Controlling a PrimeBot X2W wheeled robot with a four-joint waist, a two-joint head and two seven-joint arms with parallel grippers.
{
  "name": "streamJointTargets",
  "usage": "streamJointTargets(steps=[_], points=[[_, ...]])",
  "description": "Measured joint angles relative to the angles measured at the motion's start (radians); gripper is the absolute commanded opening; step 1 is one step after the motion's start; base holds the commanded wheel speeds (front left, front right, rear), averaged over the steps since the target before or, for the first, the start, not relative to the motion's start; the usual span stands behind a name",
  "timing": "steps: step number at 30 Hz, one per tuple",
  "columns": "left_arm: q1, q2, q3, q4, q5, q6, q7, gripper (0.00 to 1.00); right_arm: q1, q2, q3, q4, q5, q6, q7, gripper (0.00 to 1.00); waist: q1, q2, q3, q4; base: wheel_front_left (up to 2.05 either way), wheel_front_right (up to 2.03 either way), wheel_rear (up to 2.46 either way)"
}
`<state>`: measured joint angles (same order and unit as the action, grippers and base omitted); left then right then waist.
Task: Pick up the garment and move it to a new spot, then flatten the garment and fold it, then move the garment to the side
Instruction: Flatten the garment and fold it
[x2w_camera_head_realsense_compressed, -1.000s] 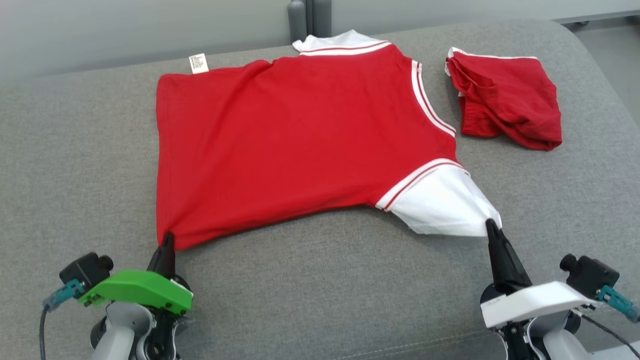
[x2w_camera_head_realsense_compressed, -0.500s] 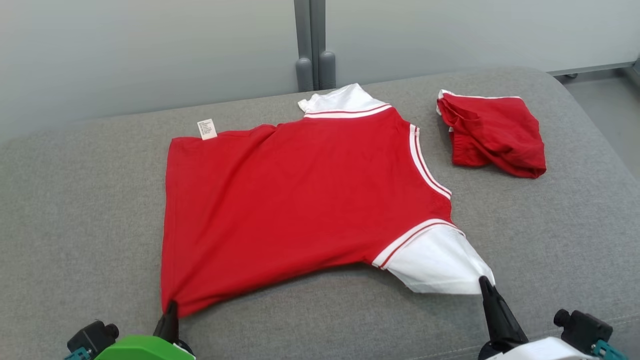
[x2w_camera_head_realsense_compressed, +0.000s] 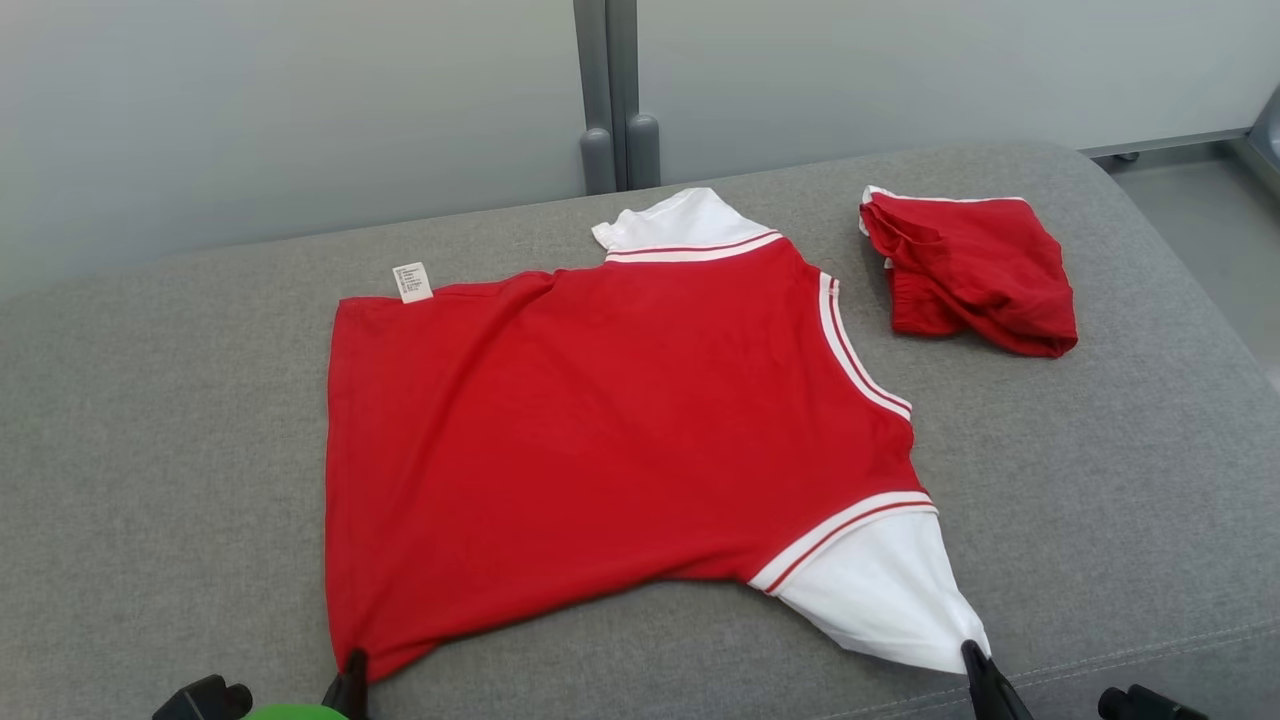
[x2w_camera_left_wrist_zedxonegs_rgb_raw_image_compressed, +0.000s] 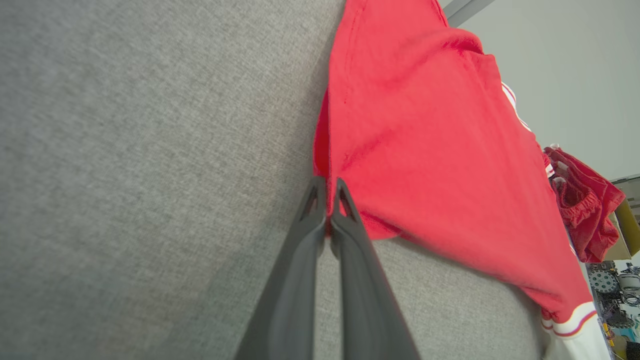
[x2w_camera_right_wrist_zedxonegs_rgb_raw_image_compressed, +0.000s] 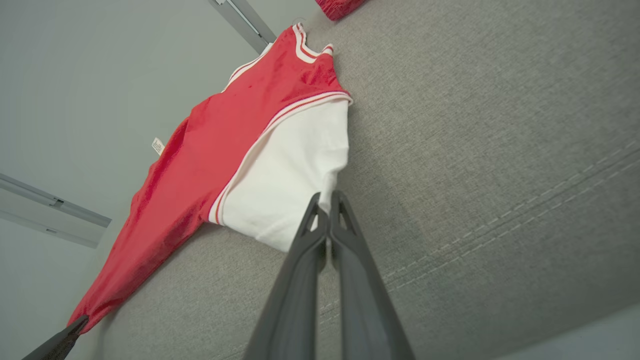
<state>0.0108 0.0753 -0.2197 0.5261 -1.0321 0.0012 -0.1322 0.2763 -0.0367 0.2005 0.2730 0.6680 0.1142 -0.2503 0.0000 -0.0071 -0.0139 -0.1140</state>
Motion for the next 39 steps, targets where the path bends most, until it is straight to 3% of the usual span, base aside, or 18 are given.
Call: streamJointTargets(steps=[12, 14, 16, 17, 19, 20, 21, 22, 24, 32, 39], points=[[-0.017, 0.000, -0.036, 0.044, 0.053, 0.022, 0.015, 0.00, -0.075, 0.002, -0.026, 0.112, 0.000, 0.000, 0.000, 0.00, 0.0000, 0.0000, 0.006, 0.011, 0.00, 0.00, 0.00], [-0.020, 0.000, -0.036, 0.049, 0.053, 0.026, 0.007, 0.09, -0.089, 0.002, -0.027, 0.126, 0.000, 0.000, 0.000, 0.00, 0.0000, 0.0000, 0.007, 0.011, 0.00, 0.00, 0.00], [-0.026, 0.000, -0.036, 0.053, 0.053, 0.027, 0.007, 0.36, -0.101, 0.002, -0.027, 0.138, -0.001, 0.000, 0.000, 0.00, 0.0000, 0.0000, 0.008, 0.011, 0.00, 0.00, 0.00], [-0.030, 0.000, -0.036, 0.055, 0.053, 0.029, 0.007, 0.57, -0.107, 0.002, -0.027, 0.144, -0.001, 0.000, 0.000, 0.00, 0.0000, 0.0000, 0.009, 0.011, 0.00, 0.00, 0.00], [-0.035, 0.000, -0.037, 0.058, 0.054, 0.030, 0.007, 1.00, -0.113, 0.002, -0.027, 0.158, -0.005, 0.000, 0.000, 0.27, 0.0000, 0.0000, 0.010, 0.011, 0.00, 0.00, 0.00], [-0.035, 0.000, -0.038, 0.060, 0.056, 0.030, 0.006, 1.00, -0.114, 0.002, -0.027, 0.162, -0.008, 0.000, 0.000, 0.40, 0.0000, 0.0000, 0.011, 0.011, 0.00, 0.00, 0.00], [-0.037, 0.000, -0.038, 0.062, 0.056, 0.030, 0.003, 1.00, -0.116, 0.002, -0.027, 0.165, -0.008, 0.000, 0.000, 0.46, 0.0000, 0.0000, 0.012, 0.011, 0.00, 0.00, 0.00], [-0.037, 0.000, -0.038, 0.062, 0.058, 0.030, -0.002, 1.00, -0.120, 0.002, -0.027, 0.168, -0.008, 0.000, 0.000, 0.75, 0.0000, 0.0000, 0.012, 0.012, 0.00, 0.00, 0.00], [-0.038, 0.000, -0.036, 0.061, 0.059, 0.030, -0.010, 1.00, -0.126, 0.002, -0.030, 0.170, -0.009, 0.000, 0.000, 1.00, 0.0000, 0.0000, 0.013, 0.012, 0.00, 0.00, 0.00], [-0.038, 0.002, -0.030, 0.041, 0.063, 0.023, -0.043, 1.00, -0.126, 0.002, -0.044, 0.170, -0.018, 0.000, 0.000, 1.00, 0.0000, 0.0000, 0.016, 0.013, 0.00, 0.00, 0.00], [-0.038, 0.018, -0.040, -0.014, 0.132, 0.015, -0.090, 1.00, -0.124, -0.012, -0.085, 0.139, -0.086, 0.000, 0.000, 1.00, 0.0000, 0.0000, 0.018, 0.012, 0.00, 0.00, 0.00]])
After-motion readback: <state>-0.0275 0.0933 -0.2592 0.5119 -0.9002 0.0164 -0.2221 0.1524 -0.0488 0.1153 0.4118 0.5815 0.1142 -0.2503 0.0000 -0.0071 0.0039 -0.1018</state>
